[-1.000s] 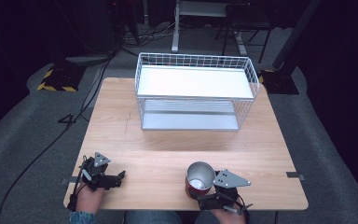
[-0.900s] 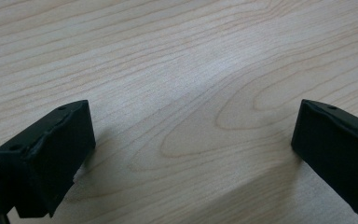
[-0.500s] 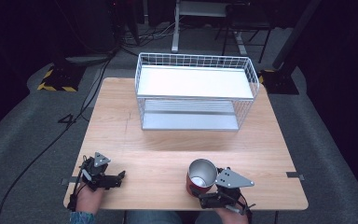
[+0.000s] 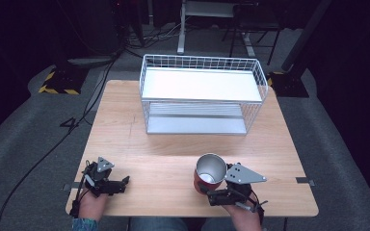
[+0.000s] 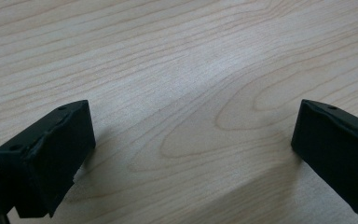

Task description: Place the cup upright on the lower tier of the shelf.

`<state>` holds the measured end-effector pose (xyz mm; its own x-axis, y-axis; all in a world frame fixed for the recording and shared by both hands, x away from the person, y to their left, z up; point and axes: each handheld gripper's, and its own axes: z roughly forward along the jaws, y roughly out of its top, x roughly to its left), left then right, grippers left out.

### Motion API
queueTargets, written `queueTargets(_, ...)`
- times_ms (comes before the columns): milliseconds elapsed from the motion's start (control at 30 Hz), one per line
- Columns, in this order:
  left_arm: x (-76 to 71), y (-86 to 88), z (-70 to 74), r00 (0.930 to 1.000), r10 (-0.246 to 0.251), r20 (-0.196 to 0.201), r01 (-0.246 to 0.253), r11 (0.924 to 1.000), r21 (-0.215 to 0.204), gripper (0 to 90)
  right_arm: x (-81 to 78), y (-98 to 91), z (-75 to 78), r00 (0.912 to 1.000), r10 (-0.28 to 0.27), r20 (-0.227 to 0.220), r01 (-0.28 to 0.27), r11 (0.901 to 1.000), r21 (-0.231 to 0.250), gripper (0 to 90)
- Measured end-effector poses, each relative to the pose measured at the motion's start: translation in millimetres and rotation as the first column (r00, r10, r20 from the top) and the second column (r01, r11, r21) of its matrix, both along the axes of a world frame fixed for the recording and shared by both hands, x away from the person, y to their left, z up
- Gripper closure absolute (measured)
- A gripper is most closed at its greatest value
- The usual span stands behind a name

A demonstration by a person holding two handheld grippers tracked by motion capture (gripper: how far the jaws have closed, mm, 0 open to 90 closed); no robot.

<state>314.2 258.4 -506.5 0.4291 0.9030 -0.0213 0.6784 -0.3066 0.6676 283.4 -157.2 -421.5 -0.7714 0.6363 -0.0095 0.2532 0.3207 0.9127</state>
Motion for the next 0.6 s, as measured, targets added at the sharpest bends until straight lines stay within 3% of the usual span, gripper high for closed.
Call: queueTargets(600, -0.6, -0.3, -0.1, 0.9999, 0.01, 0.001, -0.01, 0.9999, -0.002, 0.0, 53.9, 6.7, 20.4, 0.9996, -0.016, -0.023, 0.015, 0.9998, -0.013, 7.8)
